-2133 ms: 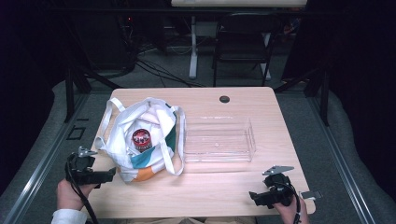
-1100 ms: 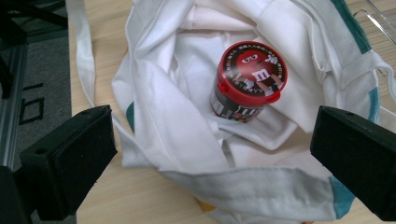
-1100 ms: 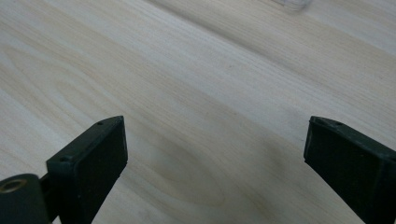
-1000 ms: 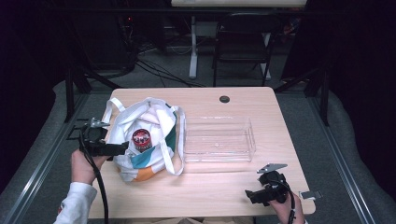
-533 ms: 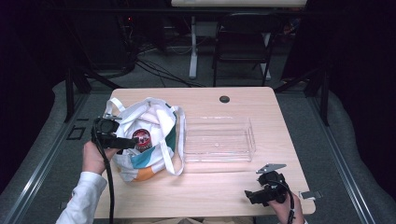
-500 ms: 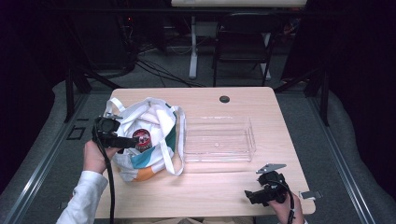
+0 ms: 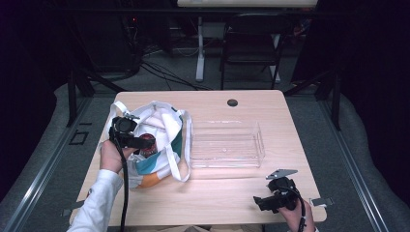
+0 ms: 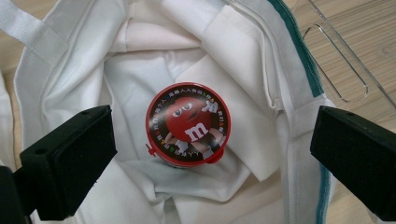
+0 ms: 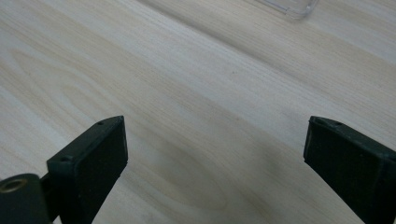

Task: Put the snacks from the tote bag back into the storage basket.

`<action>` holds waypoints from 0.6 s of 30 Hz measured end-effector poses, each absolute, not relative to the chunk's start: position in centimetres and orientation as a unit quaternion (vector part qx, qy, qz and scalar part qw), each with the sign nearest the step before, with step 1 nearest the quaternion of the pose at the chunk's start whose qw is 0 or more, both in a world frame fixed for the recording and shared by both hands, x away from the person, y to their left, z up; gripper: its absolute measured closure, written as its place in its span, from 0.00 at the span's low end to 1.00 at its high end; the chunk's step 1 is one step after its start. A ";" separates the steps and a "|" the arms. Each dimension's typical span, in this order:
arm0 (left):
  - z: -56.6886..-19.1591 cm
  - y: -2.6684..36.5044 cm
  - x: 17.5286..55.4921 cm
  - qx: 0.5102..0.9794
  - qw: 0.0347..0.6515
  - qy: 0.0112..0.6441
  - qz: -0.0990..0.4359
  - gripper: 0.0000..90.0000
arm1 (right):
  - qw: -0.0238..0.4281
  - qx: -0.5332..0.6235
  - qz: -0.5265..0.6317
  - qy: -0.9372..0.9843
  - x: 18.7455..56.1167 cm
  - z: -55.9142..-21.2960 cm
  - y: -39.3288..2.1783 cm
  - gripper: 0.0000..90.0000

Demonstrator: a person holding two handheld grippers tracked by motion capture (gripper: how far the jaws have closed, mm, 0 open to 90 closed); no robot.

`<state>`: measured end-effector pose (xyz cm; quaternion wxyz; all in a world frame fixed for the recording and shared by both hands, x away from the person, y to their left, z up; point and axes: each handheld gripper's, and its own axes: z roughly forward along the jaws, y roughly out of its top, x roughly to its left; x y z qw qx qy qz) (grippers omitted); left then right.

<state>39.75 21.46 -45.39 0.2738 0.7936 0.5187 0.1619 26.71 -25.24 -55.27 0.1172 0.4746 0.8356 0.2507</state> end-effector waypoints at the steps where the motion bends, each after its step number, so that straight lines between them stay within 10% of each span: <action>1: -45.4 21.5 39.9 0.795 0.271 0.520 0.157 0.00 | 0.117 0.476 0.253 0.834 26.7 -55.3 -25.2 0.07; 18: -47.8 21.0 42.7 0.806 0.212 0.533 0.146 0.00 | 0.114 0.475 0.251 0.836 26.8 -55.4 -25.2 0.07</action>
